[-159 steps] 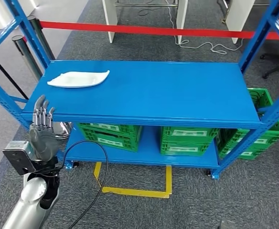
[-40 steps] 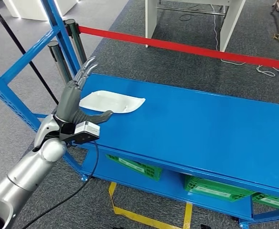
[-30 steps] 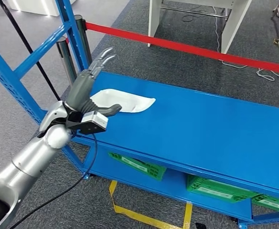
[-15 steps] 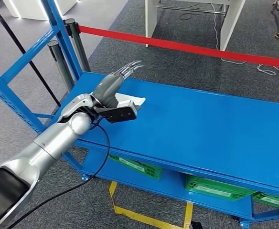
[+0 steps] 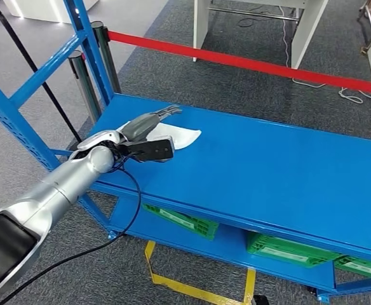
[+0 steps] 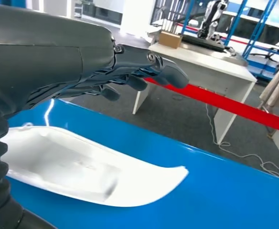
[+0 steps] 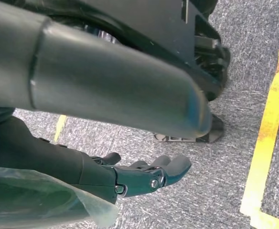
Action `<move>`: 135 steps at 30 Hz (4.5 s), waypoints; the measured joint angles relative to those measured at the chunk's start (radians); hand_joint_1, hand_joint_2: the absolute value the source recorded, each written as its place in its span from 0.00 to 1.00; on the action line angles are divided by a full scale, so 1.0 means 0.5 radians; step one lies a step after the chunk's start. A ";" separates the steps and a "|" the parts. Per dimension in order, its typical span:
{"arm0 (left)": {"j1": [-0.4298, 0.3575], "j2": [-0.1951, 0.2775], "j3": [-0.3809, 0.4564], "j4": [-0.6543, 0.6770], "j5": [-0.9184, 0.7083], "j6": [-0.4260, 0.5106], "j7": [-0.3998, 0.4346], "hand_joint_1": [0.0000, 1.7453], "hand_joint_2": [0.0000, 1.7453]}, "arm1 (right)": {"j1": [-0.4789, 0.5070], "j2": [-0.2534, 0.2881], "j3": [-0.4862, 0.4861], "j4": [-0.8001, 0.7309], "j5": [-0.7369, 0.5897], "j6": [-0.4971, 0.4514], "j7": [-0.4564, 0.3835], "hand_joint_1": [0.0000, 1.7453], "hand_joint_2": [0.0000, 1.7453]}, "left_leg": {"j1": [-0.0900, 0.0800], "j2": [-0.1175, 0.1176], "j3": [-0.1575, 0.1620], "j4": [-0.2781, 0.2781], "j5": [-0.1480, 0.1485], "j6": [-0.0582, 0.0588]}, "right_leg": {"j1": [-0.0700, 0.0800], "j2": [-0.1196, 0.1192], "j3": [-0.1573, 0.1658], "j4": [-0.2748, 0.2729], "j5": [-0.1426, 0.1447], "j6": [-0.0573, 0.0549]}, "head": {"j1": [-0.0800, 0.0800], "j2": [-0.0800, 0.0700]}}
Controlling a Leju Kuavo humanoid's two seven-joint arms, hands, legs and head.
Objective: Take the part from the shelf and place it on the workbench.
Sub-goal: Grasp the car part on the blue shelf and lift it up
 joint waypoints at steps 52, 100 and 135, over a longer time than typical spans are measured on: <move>0.041 0.019 -0.052 0.460 -0.132 0.304 0.450 0.00 1.00 | 0.036 -0.026 -0.025 0.019 -0.111 -0.003 0.055 0.00 0.00 | 0.010 0.000 -0.212 0.514 -0.191 -0.091 | -0.004 -0.003 0.079 -0.100 0.073 -0.070 | -0.001 0.000; 0.061 -0.026 -0.145 0.556 -0.399 0.319 0.601 1.00 1.00 | 0.048 -0.025 -0.076 0.033 -0.163 -0.040 0.040 0.00 0.00 | -0.005 0.004 0.017 0.036 -0.038 -0.008 | -0.004 -0.016 0.001 0.031 0.048 0.009 | 0.016 0.000; -0.057 0.076 -0.534 0.591 -1.232 0.860 0.968 0.00 1.00 | 0.037 -0.024 -0.077 0.035 -0.163 -0.109 -0.038 0.00 0.00 | -0.016 0.002 0.006 0.039 -0.032 -0.026 | 0.000 -0.017 0.090 -0.112 0.067 0.005 | 0.020 -0.001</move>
